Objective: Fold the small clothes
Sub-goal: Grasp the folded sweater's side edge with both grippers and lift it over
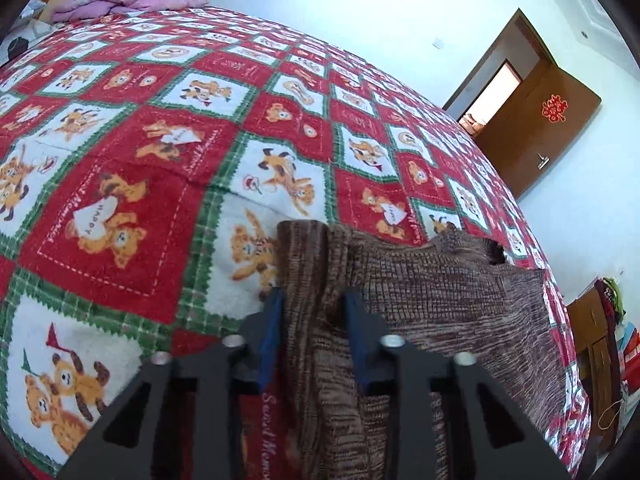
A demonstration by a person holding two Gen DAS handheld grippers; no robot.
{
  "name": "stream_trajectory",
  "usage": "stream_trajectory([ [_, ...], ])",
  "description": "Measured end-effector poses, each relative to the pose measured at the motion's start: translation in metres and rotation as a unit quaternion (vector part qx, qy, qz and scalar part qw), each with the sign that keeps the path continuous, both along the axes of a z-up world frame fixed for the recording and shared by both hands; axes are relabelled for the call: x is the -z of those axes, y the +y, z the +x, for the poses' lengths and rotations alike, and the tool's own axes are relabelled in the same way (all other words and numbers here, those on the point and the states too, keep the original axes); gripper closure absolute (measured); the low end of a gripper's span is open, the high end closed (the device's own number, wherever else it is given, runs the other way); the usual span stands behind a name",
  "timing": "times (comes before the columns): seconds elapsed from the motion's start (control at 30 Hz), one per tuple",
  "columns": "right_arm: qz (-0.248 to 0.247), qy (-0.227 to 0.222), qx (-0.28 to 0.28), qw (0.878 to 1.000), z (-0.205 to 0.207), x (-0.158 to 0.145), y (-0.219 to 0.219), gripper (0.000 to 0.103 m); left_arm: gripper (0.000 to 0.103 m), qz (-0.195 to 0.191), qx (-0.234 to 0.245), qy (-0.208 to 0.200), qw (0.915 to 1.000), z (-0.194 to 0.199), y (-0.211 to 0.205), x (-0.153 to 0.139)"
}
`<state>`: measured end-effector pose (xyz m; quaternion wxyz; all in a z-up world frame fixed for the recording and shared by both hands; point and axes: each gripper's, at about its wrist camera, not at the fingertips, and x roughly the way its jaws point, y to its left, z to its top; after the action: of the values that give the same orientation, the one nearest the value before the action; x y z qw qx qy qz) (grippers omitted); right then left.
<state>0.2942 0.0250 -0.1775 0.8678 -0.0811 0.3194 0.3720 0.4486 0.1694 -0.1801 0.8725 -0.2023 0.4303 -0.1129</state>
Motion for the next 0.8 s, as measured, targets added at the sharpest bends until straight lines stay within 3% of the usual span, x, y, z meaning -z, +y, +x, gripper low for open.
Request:
stream_trajectory([
  [0.03,0.006,0.003,0.001,1.0,-0.005,-0.001,-0.004,0.092,0.09,-0.009,0.006,-0.001,0.9999,-0.001,0.001,0.0],
  [0.13,0.028,0.01,0.015,0.999,-0.003,-0.009,-0.015,0.095,0.092,-0.023,0.004,0.011,0.9997,-0.001,0.004,-0.004],
  [0.23,0.034,0.019,0.027,0.999,-0.003,-0.018,-0.021,0.096,0.092,-0.061,-0.011,0.024,0.9978,-0.001,0.014,-0.013],
  [0.4,0.048,0.024,0.023,0.998,-0.014,-0.042,-0.03,0.099,0.093,-0.066,-0.012,0.024,0.9974,-0.004,0.012,-0.027],
  [0.57,0.061,0.026,0.029,0.997,-0.014,-0.062,-0.048,0.099,0.093,-0.117,-0.011,0.001,0.9931,-0.01,0.007,-0.046],
  [0.8,0.1,0.044,0.054,0.993,-0.007,-0.075,-0.082,0.099,0.093,-0.126,0.01,-0.023,0.9918,-0.013,-0.02,-0.077],
])
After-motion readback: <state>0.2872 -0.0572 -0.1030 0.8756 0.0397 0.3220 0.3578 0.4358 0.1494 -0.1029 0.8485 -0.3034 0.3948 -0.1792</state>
